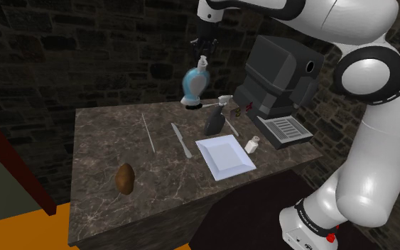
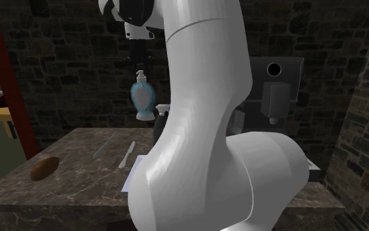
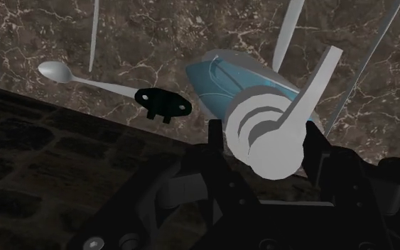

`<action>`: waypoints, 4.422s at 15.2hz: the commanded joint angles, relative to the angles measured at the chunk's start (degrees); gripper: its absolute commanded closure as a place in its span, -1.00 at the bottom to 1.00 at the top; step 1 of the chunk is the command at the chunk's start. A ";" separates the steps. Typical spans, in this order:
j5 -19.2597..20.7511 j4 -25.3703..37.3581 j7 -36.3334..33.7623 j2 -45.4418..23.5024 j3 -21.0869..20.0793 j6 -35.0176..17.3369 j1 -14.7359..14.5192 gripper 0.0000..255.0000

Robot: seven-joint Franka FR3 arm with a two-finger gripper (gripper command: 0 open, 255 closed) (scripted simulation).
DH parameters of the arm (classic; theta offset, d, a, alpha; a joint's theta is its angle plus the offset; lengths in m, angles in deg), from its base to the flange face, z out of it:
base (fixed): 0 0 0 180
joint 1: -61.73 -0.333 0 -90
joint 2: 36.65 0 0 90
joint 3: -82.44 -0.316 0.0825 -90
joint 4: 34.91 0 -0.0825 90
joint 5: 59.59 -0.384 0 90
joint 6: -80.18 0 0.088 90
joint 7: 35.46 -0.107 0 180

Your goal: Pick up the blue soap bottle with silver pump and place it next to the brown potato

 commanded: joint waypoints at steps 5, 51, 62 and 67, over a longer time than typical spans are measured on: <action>0.64 -2.31 -7.12 1.67 -2.15 -0.39 -4.95 1.00; 3.86 -8.42 -30.51 -6.60 -8.30 -13.67 -21.42 1.00; 3.80 -6.71 -30.44 -6.46 -8.34 -11.82 -21.51 -1.00; 3.74 -1.11 -30.25 -6.60 -8.42 -6.38 -21.88 -1.00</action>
